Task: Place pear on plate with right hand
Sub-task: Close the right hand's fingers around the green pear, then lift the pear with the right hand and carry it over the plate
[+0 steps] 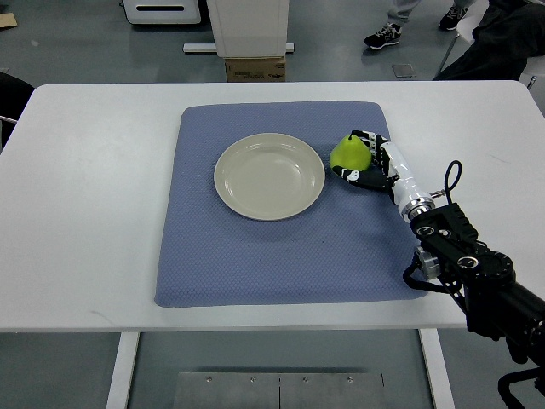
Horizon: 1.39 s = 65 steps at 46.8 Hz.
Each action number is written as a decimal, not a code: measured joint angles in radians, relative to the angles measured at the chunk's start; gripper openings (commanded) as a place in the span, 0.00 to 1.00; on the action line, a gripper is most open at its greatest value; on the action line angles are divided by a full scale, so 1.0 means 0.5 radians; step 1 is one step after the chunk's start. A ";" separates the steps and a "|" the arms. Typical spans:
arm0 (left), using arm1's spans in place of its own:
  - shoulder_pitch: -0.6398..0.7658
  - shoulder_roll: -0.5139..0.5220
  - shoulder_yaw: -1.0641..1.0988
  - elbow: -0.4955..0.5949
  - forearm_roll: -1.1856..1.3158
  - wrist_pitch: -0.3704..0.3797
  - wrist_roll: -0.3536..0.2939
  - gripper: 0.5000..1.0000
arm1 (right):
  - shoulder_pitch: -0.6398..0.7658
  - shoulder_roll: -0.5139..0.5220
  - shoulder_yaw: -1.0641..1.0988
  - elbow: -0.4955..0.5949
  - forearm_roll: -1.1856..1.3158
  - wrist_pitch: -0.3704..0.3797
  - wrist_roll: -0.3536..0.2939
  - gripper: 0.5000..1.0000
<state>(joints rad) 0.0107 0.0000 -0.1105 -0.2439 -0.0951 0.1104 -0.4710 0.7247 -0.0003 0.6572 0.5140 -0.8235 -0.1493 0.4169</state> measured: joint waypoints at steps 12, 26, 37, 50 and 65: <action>0.000 0.000 0.000 0.000 0.000 0.000 0.000 1.00 | 0.011 0.001 -0.003 0.010 0.005 0.000 -0.002 0.00; 0.000 0.000 0.000 0.000 0.000 0.000 0.000 1.00 | 0.155 0.001 0.010 0.054 0.030 0.002 -0.014 0.00; 0.000 0.000 0.000 0.000 0.000 0.000 0.000 1.00 | 0.274 0.000 -0.009 0.130 0.045 0.028 -0.036 0.00; 0.000 0.000 0.000 0.000 0.000 0.000 0.000 1.00 | 0.340 0.001 -0.176 0.242 0.118 0.082 -0.042 0.00; 0.000 0.000 0.000 0.000 0.000 0.000 0.000 1.00 | 0.354 0.000 -0.331 0.264 0.159 0.208 -0.031 0.00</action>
<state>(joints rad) 0.0108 0.0000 -0.1104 -0.2439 -0.0951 0.1105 -0.4710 0.9019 -0.0001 0.4915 0.6459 -0.7441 -0.0455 0.4012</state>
